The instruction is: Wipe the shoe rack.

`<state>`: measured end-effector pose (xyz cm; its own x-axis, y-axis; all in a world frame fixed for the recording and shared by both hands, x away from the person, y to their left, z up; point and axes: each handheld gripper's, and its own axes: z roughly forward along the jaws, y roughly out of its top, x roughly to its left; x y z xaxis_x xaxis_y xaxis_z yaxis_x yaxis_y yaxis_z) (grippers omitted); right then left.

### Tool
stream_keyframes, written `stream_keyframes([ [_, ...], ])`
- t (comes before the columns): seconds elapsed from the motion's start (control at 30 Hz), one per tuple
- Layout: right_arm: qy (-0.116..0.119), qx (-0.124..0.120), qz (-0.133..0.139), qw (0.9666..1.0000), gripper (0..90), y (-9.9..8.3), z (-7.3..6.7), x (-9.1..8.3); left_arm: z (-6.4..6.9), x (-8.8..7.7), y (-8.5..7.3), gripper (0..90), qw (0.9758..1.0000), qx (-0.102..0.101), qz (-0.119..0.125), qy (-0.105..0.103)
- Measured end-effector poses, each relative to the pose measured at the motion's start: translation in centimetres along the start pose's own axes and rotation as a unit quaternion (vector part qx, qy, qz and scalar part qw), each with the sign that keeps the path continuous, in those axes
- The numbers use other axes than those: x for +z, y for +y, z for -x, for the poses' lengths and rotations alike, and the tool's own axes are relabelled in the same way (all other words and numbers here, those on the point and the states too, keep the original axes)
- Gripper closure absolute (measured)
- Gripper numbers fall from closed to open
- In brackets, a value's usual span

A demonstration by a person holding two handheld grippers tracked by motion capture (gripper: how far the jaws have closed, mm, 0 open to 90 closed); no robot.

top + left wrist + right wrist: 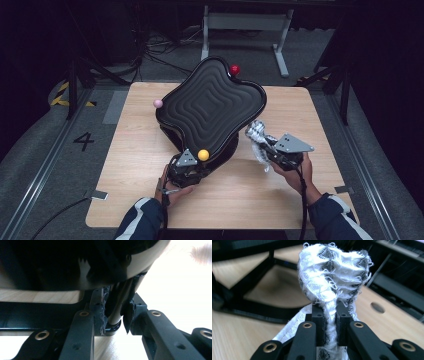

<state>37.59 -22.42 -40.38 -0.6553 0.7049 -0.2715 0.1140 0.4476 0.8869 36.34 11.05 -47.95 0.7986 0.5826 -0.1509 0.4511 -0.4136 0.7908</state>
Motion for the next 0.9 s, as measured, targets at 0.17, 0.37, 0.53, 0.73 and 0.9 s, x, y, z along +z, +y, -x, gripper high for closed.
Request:
stream_keyframes([
  [0.17,-0.015,-0.011,0.034,0.9992,81.9,1.7,-0.4,-1.2,0.0,0.0,0.0,71.2,1.0,0.003,-0.002,0.002],
  [0.37,0.004,-0.066,0.039,0.997,81.8,3.0,-3.0,-0.9,0.0,0.0,0.0,71.3,1.0,0.002,-0.002,0.002],
  [0.53,0.048,-0.1,0.025,0.9935,81.8,3.5,-5.7,0.1,0.0,0.0,0.1,71.4,1.0,0.004,-0.005,0.003],
  [0.73,0.1,-0.143,0.005,0.9847,81.7,3.6,-9.4,1.8,0.0,0.0,0.1,71.5,1.0,0.005,-0.005,0.005],
  [0.9,0.126,-0.164,0.005,0.9783,81.7,3.6,-11.2,2.1,0.0,0.0,0.1,71.6,0.9999,0.008,-0.004,0.007],
])
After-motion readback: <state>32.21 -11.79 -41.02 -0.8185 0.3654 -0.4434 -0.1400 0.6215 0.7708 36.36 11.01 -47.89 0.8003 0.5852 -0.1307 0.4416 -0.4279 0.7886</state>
